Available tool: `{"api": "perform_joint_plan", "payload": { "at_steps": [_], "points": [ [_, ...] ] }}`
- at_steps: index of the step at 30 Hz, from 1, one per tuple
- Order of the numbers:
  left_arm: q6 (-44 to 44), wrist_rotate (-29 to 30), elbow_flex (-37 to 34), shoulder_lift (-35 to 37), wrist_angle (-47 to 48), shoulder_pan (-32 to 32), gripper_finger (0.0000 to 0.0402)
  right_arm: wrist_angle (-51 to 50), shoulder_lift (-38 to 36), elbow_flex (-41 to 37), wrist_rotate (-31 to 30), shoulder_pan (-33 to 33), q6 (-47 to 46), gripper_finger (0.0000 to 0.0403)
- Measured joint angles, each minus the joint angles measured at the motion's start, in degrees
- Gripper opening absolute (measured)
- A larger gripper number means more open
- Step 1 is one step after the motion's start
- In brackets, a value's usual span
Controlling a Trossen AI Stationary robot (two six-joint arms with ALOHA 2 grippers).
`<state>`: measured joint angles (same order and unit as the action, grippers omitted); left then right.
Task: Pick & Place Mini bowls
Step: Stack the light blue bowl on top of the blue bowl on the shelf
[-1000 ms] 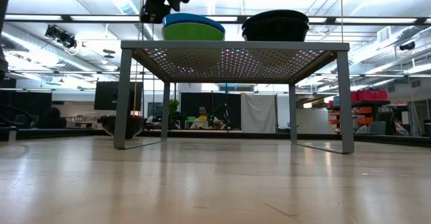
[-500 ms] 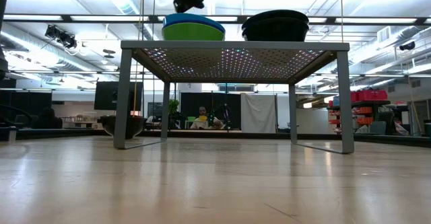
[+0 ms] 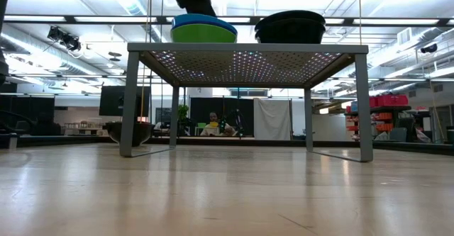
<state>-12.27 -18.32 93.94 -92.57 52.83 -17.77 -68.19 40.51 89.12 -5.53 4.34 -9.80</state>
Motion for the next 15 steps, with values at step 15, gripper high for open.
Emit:
{"api": "perform_joint_plan", "payload": {
  "at_steps": [15],
  "points": [
    [-1.72, -3.39, -6.34, 5.85, -0.60, -0.01, 0.0003, 0.01, 0.01, 0.00, 0.00, 0.00, 0.00, 0.0006]
  ]
}}
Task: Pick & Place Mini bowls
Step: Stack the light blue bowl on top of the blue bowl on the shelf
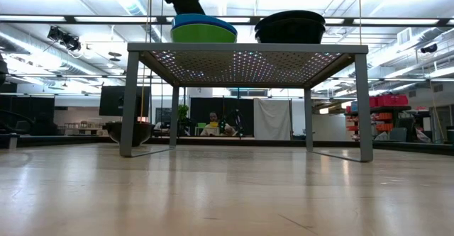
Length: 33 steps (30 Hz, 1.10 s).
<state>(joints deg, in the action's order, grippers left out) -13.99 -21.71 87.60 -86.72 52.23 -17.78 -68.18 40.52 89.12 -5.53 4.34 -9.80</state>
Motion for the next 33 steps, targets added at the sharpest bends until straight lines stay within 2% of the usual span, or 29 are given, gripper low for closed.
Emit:
{"api": "perform_joint_plan", "payload": {
  "at_steps": [14, 33],
  "points": [
    [1.76, 1.09, -8.36, 5.06, -1.51, 0.39, 0.0002, 0.00, 0.00, 0.00, 0.01, 0.02, 0.00, 0.0007],
    [1.43, 3.49, -9.42, 5.13, -0.23, 0.22, 0.0002, -0.01, 0.01, 0.00, -0.01, 0.01, 0.00, 0.0007]
  ]
}}
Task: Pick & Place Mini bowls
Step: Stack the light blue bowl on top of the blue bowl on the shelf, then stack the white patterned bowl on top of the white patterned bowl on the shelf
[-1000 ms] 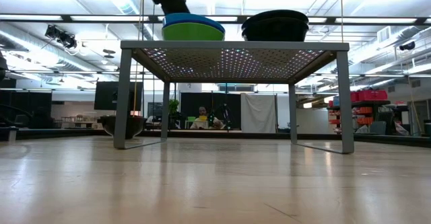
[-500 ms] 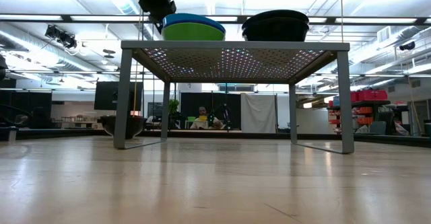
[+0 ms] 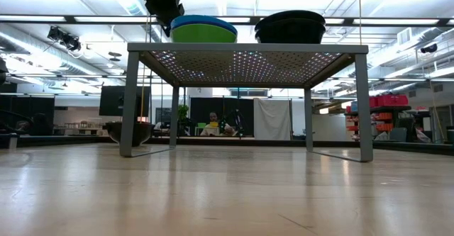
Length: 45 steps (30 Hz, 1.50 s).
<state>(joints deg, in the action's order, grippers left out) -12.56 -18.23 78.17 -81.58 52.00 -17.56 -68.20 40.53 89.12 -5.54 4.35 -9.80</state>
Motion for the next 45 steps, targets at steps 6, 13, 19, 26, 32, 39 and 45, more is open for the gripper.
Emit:
{"api": "perform_joint_plan", "payload": {
  "at_steps": [6, 13, 19, 26, 32, 39, 45],
  "points": [
    [-0.01, 0.10, 0.02, 0.00, 1.44, 0.00, 0.0001, 0.01, 0.00, 0.00, 0.02, -0.01, 0.00, 0.0006],
    [1.46, 0.03, 0.23, -0.02, 1.19, 0.00, 0.0001, 0.01, -0.02, 0.00, 0.02, -0.01, 0.00, 0.0007],
    [3.08, 0.00, 1.65, 1.12, 1.68, 0.11, 0.0001, 0.01, -0.01, 0.00, 0.02, -0.01, 0.00, 0.0007],
    [6.62, 0.92, 3.14, 4.53, 3.67, 0.47, 0.0001, 0.01, -0.02, 0.00, 0.00, 0.00, 0.00, 0.0007],
    [12.14, 5.75, 3.10, 6.75, 9.89, 0.57, 0.0001, 0.01, 0.00, 0.00, 0.02, -0.01, 0.00, 0.0007],
    [19.18, 10.12, 3.08, 7.91, 16.47, 0.30, 0.0002, 0.01, 0.00, 0.00, 0.02, 0.00, 0.00, 0.0007],
    [28.84, 11.05, 1.95, 8.21, 20.10, -1.05, 0.0002, 0.01, 0.00, 0.00, 0.02, -0.01, 0.00, 0.0007]
  ]
}}
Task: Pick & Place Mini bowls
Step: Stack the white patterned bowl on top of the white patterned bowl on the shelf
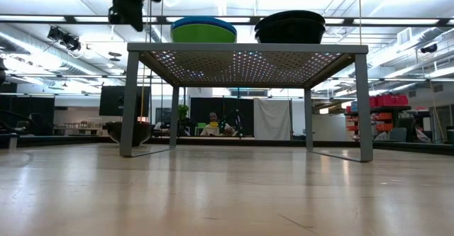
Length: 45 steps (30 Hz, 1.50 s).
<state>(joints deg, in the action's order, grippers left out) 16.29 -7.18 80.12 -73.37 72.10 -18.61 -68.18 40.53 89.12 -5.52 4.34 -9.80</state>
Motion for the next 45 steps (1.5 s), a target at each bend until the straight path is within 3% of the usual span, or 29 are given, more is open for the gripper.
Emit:
{"api": "perform_joint_plan", "payload": {
  "at_steps": [6, 19, 25, 37, 45],
  "points": [
    [9.40, 0.33, -4.77, -0.03, 0.59, -1.64, 0.0002, 0.00, -0.01, 0.00, -0.02, 0.00, 0.00, 0.0007],
    [6.93, 4.22, -16.03, -0.04, -1.45, -5.47, 0.0008, -0.02, 0.00, 0.00, -0.01, 0.00, 0.00, 0.0007],
    [-7.00, 2.75, -16.94, -0.54, -2.38, -6.88, 0.0065, 0.00, 0.00, 0.00, -0.02, 0.00, 0.00, 0.0006],
    [-21.25, 5.49, -17.50, -1.85, -3.82, -8.02, 0.0215, 0.00, 0.00, 0.00, -0.01, 0.00, 0.00, 0.0007],
    [-24.63, 10.60, -21.97, -1.81, -6.14, -9.88, 0.0244, 0.00, -0.01, 0.00, -0.01, 0.01, 0.00, 0.0007]
  ]
}}
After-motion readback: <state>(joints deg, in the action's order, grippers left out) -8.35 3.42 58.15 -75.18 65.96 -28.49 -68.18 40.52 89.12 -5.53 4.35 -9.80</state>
